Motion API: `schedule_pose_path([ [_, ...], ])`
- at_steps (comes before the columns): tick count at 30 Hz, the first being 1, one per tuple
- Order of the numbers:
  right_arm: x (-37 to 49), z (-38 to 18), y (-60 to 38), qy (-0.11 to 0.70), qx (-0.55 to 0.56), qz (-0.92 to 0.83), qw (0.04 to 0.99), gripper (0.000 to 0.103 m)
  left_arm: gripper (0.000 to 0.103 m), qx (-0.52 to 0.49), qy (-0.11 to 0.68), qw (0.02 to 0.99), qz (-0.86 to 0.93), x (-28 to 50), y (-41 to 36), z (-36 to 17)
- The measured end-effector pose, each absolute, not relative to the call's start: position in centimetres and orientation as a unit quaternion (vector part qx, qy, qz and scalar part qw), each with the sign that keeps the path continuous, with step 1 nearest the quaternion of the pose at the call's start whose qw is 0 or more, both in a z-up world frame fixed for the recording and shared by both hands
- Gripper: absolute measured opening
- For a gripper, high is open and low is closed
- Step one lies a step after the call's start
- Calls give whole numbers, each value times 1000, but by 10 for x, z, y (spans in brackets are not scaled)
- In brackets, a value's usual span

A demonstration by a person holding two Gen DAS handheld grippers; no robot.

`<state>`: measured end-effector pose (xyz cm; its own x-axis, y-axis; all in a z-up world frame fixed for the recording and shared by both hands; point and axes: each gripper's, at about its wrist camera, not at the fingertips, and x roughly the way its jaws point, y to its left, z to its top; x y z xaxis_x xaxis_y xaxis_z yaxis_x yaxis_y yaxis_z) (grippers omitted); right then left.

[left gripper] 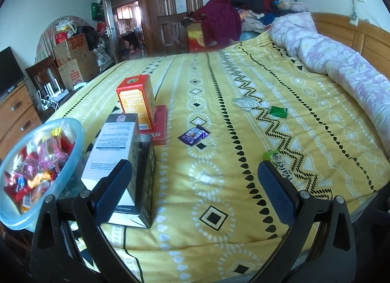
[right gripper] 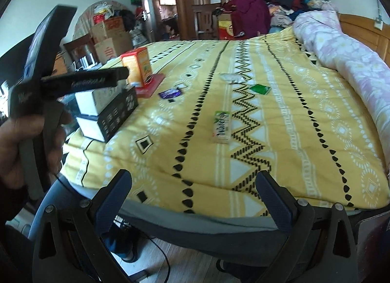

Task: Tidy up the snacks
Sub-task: 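Grasp the Wafer bar with the right tool while the left tool grasps the purple Govind packet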

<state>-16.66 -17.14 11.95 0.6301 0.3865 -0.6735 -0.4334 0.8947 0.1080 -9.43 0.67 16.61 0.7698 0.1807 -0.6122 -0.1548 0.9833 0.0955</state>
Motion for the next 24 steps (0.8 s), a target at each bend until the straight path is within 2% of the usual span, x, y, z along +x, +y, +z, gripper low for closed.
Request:
schedule_pose_path([
  [11, -163, 110, -170, 382, -25, 232, 894, 103, 103, 2, 349, 935, 57, -88, -3, 159],
  [24, -142, 86, -189, 421, 2, 214, 882, 103, 103, -34, 406, 913, -26, -44, -24, 116],
])
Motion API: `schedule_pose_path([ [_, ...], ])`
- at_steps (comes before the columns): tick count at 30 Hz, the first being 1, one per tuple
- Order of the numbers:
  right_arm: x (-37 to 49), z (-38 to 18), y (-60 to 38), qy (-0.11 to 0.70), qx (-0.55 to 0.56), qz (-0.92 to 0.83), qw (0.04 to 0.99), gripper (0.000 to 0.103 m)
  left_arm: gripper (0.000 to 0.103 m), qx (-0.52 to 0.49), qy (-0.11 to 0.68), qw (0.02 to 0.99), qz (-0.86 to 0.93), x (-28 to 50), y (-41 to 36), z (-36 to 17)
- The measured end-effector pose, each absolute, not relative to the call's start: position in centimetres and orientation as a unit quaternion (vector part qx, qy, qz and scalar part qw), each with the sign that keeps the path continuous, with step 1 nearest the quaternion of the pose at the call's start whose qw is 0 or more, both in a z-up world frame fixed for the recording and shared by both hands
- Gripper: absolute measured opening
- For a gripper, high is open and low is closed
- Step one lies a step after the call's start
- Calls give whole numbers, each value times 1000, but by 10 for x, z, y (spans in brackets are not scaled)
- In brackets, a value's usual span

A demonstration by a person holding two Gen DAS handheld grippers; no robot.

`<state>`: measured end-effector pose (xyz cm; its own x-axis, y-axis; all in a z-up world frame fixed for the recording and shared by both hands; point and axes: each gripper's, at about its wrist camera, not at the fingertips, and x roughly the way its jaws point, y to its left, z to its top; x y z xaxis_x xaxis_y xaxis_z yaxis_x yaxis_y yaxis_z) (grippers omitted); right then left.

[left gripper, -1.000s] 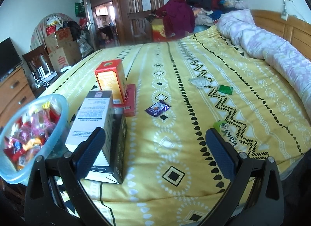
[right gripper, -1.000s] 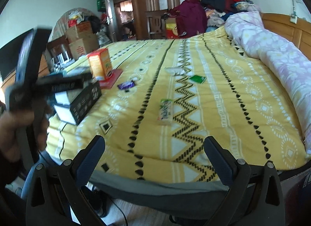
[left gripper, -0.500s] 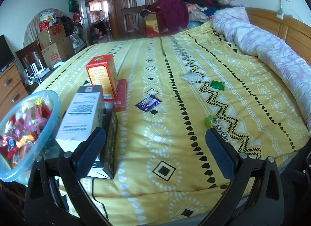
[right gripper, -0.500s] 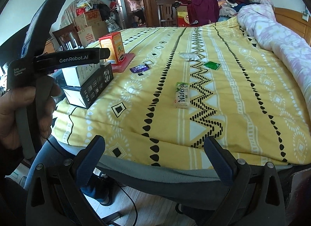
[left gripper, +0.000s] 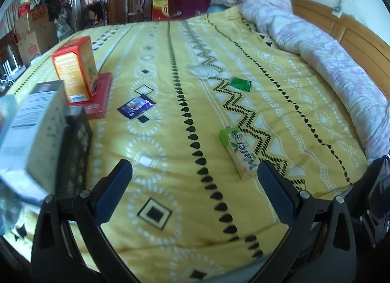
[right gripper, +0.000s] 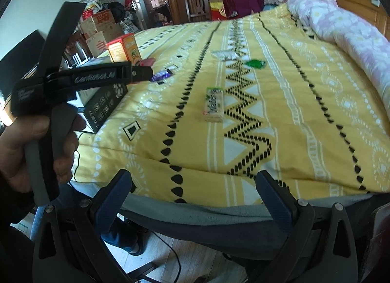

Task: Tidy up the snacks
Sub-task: 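Grasp the Wafer bar with the right tool while the left tool grasps the purple Govind packet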

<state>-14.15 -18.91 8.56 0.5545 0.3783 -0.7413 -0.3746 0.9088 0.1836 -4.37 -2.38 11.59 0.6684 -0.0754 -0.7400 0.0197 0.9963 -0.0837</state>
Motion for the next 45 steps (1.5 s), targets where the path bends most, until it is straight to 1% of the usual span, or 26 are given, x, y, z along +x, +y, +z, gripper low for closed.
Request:
schedule_pose_path([
  [4, -136, 77, -193, 432, 10, 213, 876, 103, 103, -12, 406, 914, -1, -4, -16, 109],
  [9, -126, 68, -200, 441, 20, 207, 873, 103, 103, 11, 420, 907, 37, 65, -2, 89],
  [12, -120, 58, -208, 454, 26, 200, 868, 103, 103, -6, 420, 904, 75, 96, 17, 77],
  [15, -115, 51, -213, 462, 28, 195, 865, 103, 103, -24, 427, 900, 85, 113, 32, 63],
  [19, -105, 41, -218, 479, 30, 192, 856, 103, 103, -12, 445, 892, 78, 123, 37, 44],
  [26, -91, 41, -211, 477, 33, 198, 856, 103, 101, -40, 456, 889, 23, 129, 43, 38],
  [28, -87, 42, -206, 478, 36, 201, 854, 103, 92, -91, 489, 866, -52, 128, 37, 36],
  [29, -85, 41, -202, 479, 37, 203, 853, 103, 92, -126, 504, 848, -104, 125, 33, 38],
  [31, -84, 39, -197, 480, 38, 207, 852, 103, 71, -170, 502, 828, -183, 112, 25, 48],
  [32, -83, 39, -195, 481, 39, 209, 851, 103, 70, -174, 499, 827, -191, 108, 25, 51],
  [34, -83, 38, -191, 481, 41, 212, 850, 103, 71, -171, 480, 844, -168, 95, 29, 59],
  [38, -83, 37, -186, 480, 36, 218, 849, 103, 71, -129, 457, 875, -94, 87, 39, 62],
  [40, -83, 36, -188, 481, 37, 219, 848, 103, 72, -127, 457, 876, -92, 91, 43, 62],
  [45, -79, 27, -192, 492, 44, 215, 842, 103, 75, -78, 448, 890, -31, 111, 51, 47],
])
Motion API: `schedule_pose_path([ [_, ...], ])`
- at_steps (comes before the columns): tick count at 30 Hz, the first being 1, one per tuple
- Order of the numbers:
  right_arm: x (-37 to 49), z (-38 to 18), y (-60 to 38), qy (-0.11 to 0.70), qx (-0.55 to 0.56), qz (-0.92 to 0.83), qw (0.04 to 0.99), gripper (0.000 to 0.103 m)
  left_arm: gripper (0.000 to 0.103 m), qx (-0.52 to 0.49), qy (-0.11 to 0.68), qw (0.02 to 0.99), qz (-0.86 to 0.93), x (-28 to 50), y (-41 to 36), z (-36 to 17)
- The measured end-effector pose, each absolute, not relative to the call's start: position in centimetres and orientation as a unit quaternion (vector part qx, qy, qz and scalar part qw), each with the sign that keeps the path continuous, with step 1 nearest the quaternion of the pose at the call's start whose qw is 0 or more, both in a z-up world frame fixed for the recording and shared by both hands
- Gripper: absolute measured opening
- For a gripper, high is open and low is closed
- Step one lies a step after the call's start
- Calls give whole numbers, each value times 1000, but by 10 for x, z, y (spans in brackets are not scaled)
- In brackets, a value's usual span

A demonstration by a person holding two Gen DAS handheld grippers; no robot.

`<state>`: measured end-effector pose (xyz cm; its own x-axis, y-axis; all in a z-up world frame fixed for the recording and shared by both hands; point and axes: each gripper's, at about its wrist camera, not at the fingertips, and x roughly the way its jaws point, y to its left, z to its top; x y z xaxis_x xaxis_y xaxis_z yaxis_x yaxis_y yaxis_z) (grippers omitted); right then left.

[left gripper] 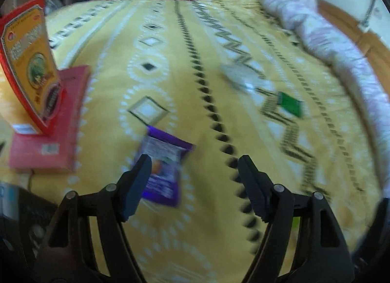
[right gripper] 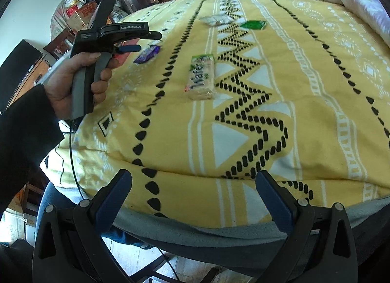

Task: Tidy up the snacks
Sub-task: 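Grasp the Wafer bar with the right tool while the left tool grasps the purple Govind packet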

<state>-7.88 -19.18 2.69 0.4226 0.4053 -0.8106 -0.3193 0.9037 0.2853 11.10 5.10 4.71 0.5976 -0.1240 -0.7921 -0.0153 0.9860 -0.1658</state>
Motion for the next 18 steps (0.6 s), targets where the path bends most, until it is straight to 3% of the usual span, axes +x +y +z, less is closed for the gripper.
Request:
schedule_pose_path([
  [4, -77, 21, -197, 497, 46, 212, 840, 103, 79, -53, 444, 895, -5, 120, 53, 37],
  [8, -74, 15, -203, 502, 48, 208, 838, 103, 76, -24, 469, 883, 6, 131, 50, 20],
  [9, -74, 14, -204, 502, 48, 207, 838, 103, 67, -21, 471, 882, 7, 130, 50, 19],
  [10, -73, 13, -206, 503, 49, 206, 838, 103, 47, -23, 472, 882, 2, 129, 49, 20],
  [11, -71, 13, -207, 502, 50, 206, 838, 102, 43, -27, 472, 881, -5, 127, 49, 21],
  [18, -71, 15, -206, 494, 53, 209, 842, 94, 41, -27, 478, 877, -35, 88, 36, 44],
])
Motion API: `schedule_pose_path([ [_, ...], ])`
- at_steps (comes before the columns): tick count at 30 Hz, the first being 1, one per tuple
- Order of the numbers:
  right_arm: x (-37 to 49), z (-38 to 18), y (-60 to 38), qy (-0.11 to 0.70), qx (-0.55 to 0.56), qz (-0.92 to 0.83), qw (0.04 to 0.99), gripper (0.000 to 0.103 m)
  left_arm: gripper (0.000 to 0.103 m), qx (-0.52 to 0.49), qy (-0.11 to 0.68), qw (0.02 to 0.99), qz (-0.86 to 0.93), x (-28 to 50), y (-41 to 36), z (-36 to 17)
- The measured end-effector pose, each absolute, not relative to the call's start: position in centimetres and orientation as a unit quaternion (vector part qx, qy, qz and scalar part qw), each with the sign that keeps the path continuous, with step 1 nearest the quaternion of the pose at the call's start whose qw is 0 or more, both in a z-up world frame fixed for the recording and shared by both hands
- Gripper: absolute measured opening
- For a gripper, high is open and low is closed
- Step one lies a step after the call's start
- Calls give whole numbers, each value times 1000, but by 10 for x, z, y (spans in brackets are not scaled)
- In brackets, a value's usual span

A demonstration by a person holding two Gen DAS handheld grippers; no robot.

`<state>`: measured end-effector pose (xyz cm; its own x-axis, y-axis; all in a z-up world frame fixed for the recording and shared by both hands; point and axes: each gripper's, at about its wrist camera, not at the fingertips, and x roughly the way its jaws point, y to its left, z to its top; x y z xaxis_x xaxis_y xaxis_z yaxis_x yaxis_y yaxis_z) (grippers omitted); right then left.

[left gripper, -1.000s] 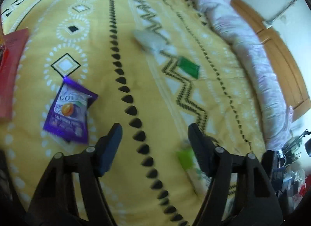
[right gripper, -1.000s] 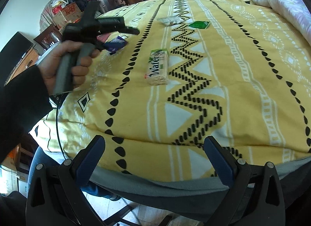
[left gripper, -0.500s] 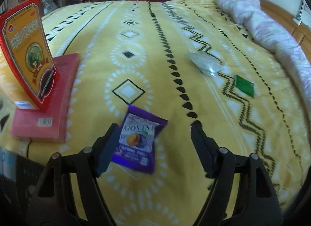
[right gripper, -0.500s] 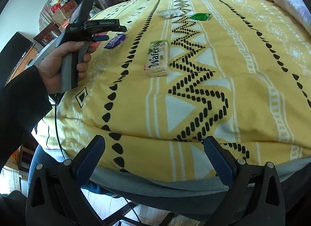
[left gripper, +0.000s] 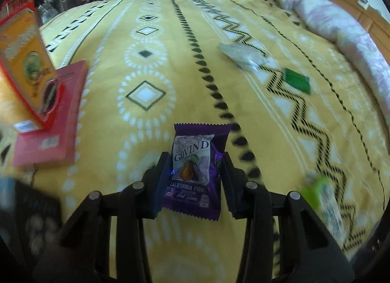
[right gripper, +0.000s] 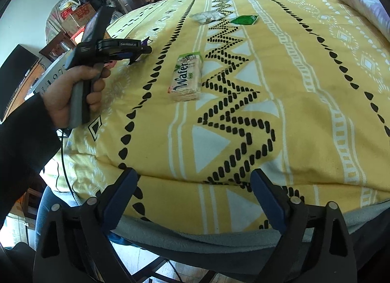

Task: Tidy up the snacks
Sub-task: 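Grasp the Wafer bar with the right tool while the left tool grasps the purple Govind packet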

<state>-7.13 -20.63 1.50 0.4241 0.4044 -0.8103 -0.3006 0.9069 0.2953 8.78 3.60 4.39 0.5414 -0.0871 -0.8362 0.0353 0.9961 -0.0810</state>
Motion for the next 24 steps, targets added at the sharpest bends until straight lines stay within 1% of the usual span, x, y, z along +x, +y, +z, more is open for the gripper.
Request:
schedule_pose_path([
  [6, -69, 19, -201, 479, 45, 210, 851, 94, 41, -12, 483, 875, -23, 27, 25, 51],
  [9, -52, 25, -197, 469, 42, 210, 857, 91, 41, -11, 479, 878, -11, 13, 23, 53],
  [14, -2, 48, -180, 430, 30, 201, 880, 91, 41, -16, 466, 885, 9, 5, 20, 64],
  [18, 40, 36, -154, 450, 15, 194, 872, 90, 41, -3, 456, 889, 27, 3, 16, 71],
  [21, 53, 19, -139, 472, 4, 194, 860, 86, 41, 10, 450, 892, 35, 1, 15, 74],
  [22, 55, 11, -135, 479, -4, 190, 857, 81, 41, 9, 449, 893, 35, 1, 16, 74],
  [23, 57, 3, -131, 489, -13, 183, 853, 71, 41, 10, 448, 893, 38, 0, 17, 75],
  [24, 57, -2, -131, 494, -16, 181, 850, 68, 41, 12, 447, 893, 42, 0, 18, 76],
])
